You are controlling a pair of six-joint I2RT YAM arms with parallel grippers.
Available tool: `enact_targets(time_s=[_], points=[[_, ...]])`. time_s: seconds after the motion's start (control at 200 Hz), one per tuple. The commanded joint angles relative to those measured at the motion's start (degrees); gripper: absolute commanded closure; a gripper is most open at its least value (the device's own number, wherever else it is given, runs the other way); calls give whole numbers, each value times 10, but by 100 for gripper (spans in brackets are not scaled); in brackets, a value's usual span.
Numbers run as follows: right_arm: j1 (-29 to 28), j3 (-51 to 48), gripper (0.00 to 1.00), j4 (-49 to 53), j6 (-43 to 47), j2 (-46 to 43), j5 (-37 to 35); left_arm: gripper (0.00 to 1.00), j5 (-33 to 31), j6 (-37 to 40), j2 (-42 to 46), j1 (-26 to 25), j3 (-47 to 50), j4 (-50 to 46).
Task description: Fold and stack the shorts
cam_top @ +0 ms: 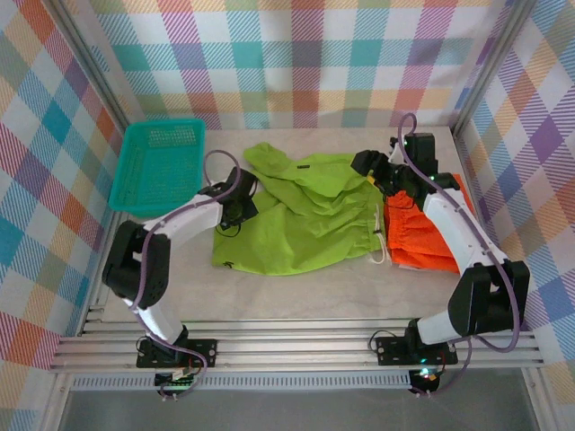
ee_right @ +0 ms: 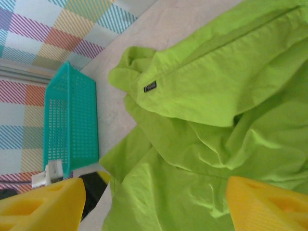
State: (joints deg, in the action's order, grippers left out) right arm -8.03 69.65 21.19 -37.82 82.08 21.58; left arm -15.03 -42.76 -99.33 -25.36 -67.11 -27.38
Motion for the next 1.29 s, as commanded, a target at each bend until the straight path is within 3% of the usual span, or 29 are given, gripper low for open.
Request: enact_targets(time_s=[0.0,0.155,0.24,0.595,0.815,0.98,1.075,1.17,1.29], points=[[-1,-18,23,-10,26,-18,8,38,-47,20,-26,0,-16,9],[-2,-35,22,-13,28,-18,10,40,-50,24,-67,0,-35,7],[-2,-42,22,-14,31,-18,8,47,-59,22,-81,0,-42,13],[-2,-96,22,-23,35,-7,-17,100,-73,23,-115,23,-121,-8],[-2,-118,22,-20,27,21,-32,100,-46,18,-103,74,-220,-38],[-1,-133,22,-20,22,23,-49,100,44,-5,-163,121,-324,-85],[-1,-139,22,-17,23,20,-52,89,93,-5,-195,136,-379,-88],[-2,-142,22,-16,24,15,-50,66,115,7,-206,141,-429,-95],[-1,-146,21,-25,25,-1,-33,51,145,19,-158,137,-424,-94]])
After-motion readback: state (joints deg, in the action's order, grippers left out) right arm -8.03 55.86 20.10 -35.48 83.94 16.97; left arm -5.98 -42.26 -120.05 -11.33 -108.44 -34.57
